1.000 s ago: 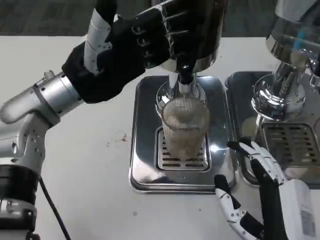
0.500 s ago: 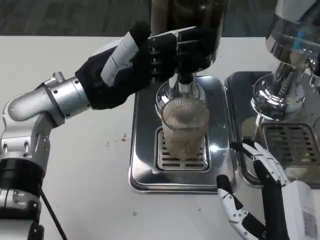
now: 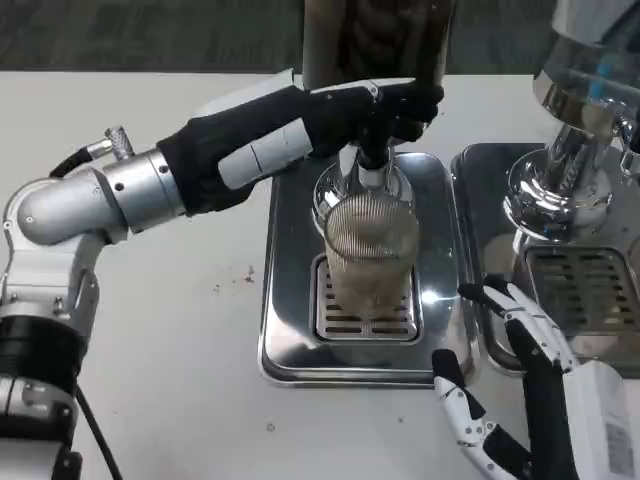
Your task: Grasp the cup under the faucet to collect the drink, then remove the cup.
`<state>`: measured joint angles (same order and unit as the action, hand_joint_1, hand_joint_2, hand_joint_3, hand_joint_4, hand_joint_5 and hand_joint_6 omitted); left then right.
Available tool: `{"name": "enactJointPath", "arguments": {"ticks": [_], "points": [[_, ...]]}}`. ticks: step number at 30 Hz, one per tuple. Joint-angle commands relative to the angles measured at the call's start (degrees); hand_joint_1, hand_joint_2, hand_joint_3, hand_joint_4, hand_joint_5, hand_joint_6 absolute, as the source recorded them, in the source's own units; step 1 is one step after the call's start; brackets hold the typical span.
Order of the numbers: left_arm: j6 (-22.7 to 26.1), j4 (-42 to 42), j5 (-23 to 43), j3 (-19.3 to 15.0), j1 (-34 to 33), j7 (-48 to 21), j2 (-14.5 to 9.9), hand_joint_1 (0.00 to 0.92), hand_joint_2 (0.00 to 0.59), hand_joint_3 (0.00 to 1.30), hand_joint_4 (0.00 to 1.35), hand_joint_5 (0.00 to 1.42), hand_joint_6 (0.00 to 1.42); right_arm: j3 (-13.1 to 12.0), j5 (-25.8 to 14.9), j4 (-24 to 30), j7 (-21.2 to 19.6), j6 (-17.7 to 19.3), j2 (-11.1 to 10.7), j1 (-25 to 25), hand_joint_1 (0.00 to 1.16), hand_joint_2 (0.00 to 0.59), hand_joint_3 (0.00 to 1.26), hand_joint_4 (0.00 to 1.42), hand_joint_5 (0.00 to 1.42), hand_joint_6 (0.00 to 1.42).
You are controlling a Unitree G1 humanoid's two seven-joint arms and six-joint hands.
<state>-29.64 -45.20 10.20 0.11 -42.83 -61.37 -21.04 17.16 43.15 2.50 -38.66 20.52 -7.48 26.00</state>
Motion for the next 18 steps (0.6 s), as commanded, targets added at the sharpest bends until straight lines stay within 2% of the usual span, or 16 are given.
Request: {"name": "enactJointPath", "arguments": {"ticks": [1,11,18], "points": [[-4.08,-1.57,-3.77,2.09,0.54,1.18,-1.11,0.000,0.076,0.14,0.07,0.08,0.00,-0.23,-0.70,-0.01,-0.07,0.84,-0.08,0.35,0.43,0.390,0.32,0.19,0.19,0.32],[-13.92,-3.44,-8.87,5.12,0.89,6.95,-2.47,0.000,0.079,0.13,0.01,0.02,0.00,-0.27,-1.02,0.24,0.17,0.74,-0.24,0.48,0.42,0.396,0.33,0.19,0.19,0.32],[-18.13,-5.29,-11.17,7.55,0.82,9.77,-2.94,0.000,0.084,0.10,0.00,0.00,0.00,-0.32,-1.13,0.61,0.20,0.62,-0.14,0.71,0.42,0.397,0.32,0.19,0.19,0.31]]}}
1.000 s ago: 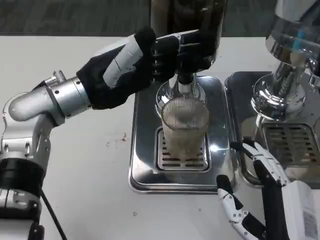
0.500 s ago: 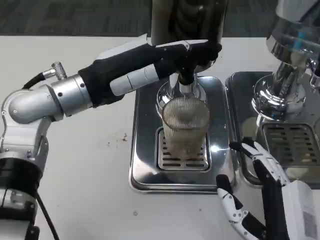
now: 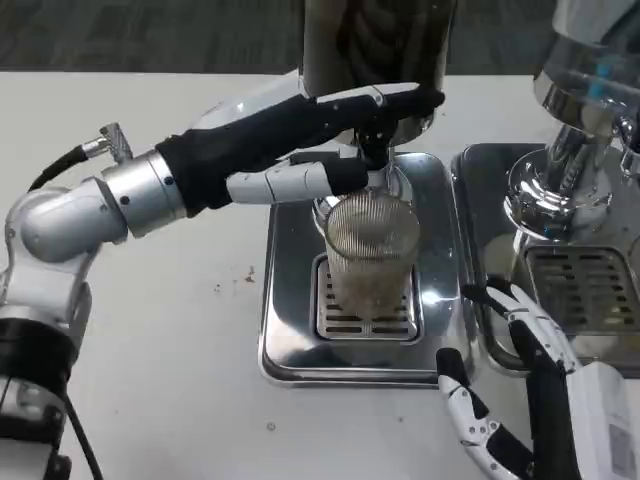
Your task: Grasp the cup under the faucet to collect the drink, then remove the cup.
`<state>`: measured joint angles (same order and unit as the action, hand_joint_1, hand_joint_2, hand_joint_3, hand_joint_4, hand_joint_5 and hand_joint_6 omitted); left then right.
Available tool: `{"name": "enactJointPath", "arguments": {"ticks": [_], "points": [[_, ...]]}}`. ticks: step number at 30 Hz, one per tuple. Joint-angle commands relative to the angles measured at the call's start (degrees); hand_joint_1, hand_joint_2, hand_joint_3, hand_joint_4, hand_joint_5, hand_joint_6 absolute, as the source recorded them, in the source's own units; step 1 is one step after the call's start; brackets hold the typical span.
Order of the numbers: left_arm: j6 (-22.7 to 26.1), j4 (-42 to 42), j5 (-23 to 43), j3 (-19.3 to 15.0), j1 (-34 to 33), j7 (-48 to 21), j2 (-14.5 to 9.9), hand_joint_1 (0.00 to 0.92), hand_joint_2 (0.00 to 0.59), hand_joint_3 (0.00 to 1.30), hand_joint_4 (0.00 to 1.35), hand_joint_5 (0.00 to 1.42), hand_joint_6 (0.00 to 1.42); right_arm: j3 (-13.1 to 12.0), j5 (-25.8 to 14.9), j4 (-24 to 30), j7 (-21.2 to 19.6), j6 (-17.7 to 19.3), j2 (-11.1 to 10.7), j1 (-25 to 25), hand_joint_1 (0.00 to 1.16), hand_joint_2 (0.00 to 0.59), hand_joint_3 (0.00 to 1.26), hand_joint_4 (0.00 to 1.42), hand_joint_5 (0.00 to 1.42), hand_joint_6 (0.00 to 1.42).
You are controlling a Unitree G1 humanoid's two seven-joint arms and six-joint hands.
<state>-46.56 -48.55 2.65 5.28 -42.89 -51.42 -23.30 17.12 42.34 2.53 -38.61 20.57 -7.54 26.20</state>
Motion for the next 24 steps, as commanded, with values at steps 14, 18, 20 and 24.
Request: {"name": "enactJointPath", "arguments": {"ticks": [14,18,20,24], "points": [[-7.94,-6.51,-6.78,5.91,-0.07,4.00,-1.31,0.000,0.079,0.08,0.00,0.00,0.00,-0.80,-0.62,0.77,0.68,0.70,-0.27,0.32,0.41,0.397,0.32,0.19,0.19,0.31],[-9.27,-7.71,-7.89,7.01,-0.41,5.18,-1.55,0.000,0.077,0.07,0.00,0.00,0.00,-0.85,-0.62,0.76,0.69,0.79,-0.18,0.26,0.41,0.397,0.32,0.19,0.18,0.31],[-9.81,-8.27,-8.37,7.67,-0.58,5.77,-1.68,0.000,0.077,0.07,0.00,0.00,0.00,-0.86,-0.62,0.83,0.66,0.87,-0.16,0.29,0.41,0.397,0.32,0.19,0.18,0.29],[-11.28,-9.21,-10.02,8.92,-0.81,7.29,-2.00,0.000,0.077,0.07,0.00,0.00,0.00,-1.01,-0.68,1.05,0.71,0.95,-0.27,0.26,0.41,0.397,0.31,0.19,0.18,0.26]]}}
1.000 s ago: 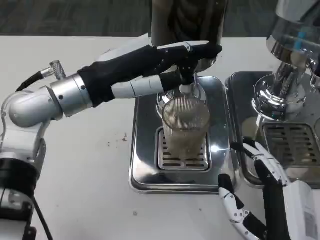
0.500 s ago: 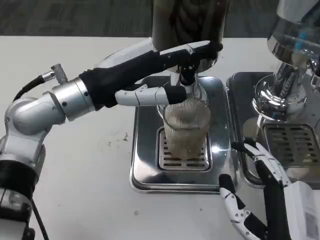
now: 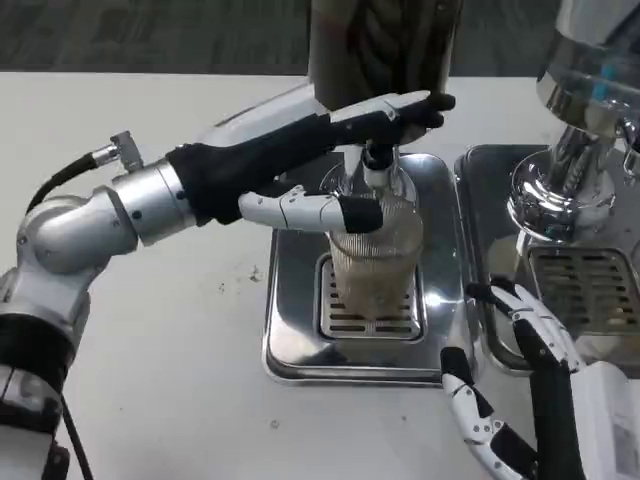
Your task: Grasp the cup under the faucet to collect the drink, then remove the cup.
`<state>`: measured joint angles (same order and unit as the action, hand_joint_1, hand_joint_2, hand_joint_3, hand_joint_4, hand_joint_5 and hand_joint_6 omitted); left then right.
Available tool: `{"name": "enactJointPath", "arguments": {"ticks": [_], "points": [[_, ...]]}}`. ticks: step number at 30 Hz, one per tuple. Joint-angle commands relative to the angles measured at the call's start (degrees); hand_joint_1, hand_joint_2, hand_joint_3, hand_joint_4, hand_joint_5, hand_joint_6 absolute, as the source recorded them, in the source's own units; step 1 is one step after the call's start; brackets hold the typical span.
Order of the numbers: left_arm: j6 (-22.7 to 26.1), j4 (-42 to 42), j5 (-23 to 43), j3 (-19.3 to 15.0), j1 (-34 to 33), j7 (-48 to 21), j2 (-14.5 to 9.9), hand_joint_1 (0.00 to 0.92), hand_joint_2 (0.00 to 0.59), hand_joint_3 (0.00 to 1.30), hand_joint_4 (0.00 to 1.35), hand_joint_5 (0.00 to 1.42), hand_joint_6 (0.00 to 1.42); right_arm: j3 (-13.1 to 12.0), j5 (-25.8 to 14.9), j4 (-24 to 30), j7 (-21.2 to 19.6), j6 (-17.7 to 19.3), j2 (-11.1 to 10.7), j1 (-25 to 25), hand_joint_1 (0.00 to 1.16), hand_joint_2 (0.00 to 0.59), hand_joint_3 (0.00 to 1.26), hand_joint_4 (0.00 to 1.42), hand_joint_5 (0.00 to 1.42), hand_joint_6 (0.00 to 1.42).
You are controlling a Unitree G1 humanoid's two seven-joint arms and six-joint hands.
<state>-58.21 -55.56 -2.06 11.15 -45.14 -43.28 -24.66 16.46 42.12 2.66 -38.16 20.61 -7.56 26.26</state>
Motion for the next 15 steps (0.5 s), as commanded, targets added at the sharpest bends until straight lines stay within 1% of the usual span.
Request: {"name": "enactJointPath", "arguments": {"ticks": [1,7,9,12,15], "points": [[0.05,-2.36,-5.76,3.32,1.41,-0.32,-0.76,0.000,0.077,0.07,0.00,0.00,0.00,-0.38,-0.46,0.98,0.32,0.88,-0.27,0.17,0.41,0.397,0.31,0.19,0.18,0.26],[-1.29,-3.20,-8.27,4.85,1.25,2.62,-1.31,0.000,0.079,0.06,0.00,0.00,0.00,-0.66,-0.76,1.28,0.60,1.09,-0.43,0.28,0.41,0.392,0.29,0.18,0.18,0.23],[-1.51,-3.42,-8.78,5.21,1.23,3.37,-1.51,0.000,0.077,0.06,0.00,0.00,0.00,-0.72,-1.14,1.29,0.79,1.43,-0.52,0.21,0.41,0.367,0.26,0.17,0.17,0.23],[-1.74,-3.55,-9.21,5.56,1.18,4.21,-1.73,0.000,0.076,0.06,0.00,0.00,0.00,-0.81,-2.99,0.92,1.99,2.76,-0.87,-0.26,0.42,0.310,0.19,0.13,0.15,0.20],[-1.96,-3.53,-9.06,5.66,1.18,4.61,-1.81,0.000,0.076,0.06,0.00,0.00,0.00,-1.17,-5.99,0.16,4.00,4.46,-1.17,-0.94,0.44,0.288,0.18,0.12,0.14,0.20]]}}
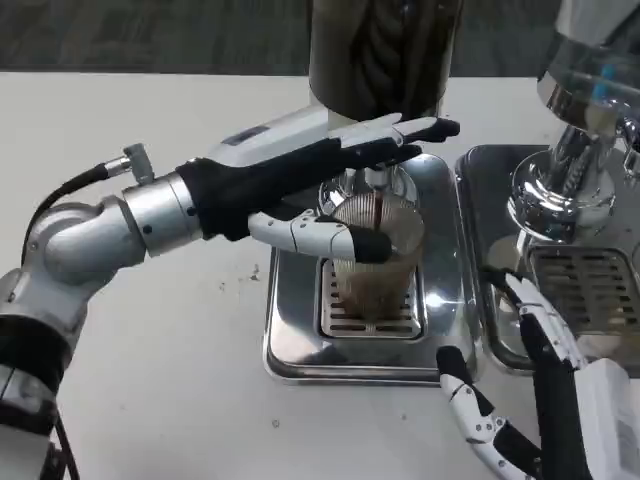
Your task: Grasp the cup under the faucet to collect the drink, then remove the cup.
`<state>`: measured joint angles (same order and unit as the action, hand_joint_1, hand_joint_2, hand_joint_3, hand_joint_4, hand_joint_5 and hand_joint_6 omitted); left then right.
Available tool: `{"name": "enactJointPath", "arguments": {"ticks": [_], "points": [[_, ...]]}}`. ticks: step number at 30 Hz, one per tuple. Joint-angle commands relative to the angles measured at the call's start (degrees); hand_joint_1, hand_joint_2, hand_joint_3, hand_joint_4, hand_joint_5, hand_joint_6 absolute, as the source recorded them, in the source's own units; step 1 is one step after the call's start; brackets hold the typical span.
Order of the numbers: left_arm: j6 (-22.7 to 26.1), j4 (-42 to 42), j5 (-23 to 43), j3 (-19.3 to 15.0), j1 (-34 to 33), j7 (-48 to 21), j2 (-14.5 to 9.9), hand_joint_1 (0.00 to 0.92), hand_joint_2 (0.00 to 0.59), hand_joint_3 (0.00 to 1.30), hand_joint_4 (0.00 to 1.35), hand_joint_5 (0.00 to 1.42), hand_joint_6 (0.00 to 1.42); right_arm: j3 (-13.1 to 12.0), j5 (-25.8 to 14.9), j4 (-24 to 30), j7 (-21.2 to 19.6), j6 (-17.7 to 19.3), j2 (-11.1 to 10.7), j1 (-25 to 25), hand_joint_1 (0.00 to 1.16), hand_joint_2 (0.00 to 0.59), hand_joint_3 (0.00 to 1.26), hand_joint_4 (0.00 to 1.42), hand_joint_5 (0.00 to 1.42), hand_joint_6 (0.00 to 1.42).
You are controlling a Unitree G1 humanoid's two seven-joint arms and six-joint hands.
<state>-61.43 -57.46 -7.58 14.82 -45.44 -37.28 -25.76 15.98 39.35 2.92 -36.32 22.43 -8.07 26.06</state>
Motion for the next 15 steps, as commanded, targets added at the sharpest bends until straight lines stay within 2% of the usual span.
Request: {"name": "enactJointPath", "arguments": {"ticks": [1,8,12,15], "points": [[1.22,-1.59,-3.41,2.00,1.48,-1.38,-0.69,0.000,0.077,0.06,0.00,0.00,0.00,-0.82,-3.69,-0.21,2.60,2.97,-0.77,-0.88,0.44,0.287,0.18,0.12,0.14,0.20],[1.13,-1.26,-2.91,1.77,1.52,-0.70,-0.61,0.000,0.080,0.05,0.00,0.00,0.00,-1.38,-4.45,0.04,4.48,3.61,-0.74,-1.19,0.45,0.275,0.15,0.10,0.13,0.18],[1.16,-0.98,-1.60,1.24,1.64,-1.29,-0.48,0.000,0.080,0.05,0.00,0.00,0.00,-1.56,-6.82,-0.11,8.06,3.73,-1.08,-1.92,0.49,0.231,0.05,0.02,0.07,0.15],[1.39,-0.73,-0.90,1.05,1.68,-1.70,-0.43,0.000,0.080,0.05,0.00,0.00,0.00,-1.34,-9.61,-1.01,12.69,3.28,-1.69,-3.39,0.54,0.217,0.00,0.00,0.03,0.12]]}}
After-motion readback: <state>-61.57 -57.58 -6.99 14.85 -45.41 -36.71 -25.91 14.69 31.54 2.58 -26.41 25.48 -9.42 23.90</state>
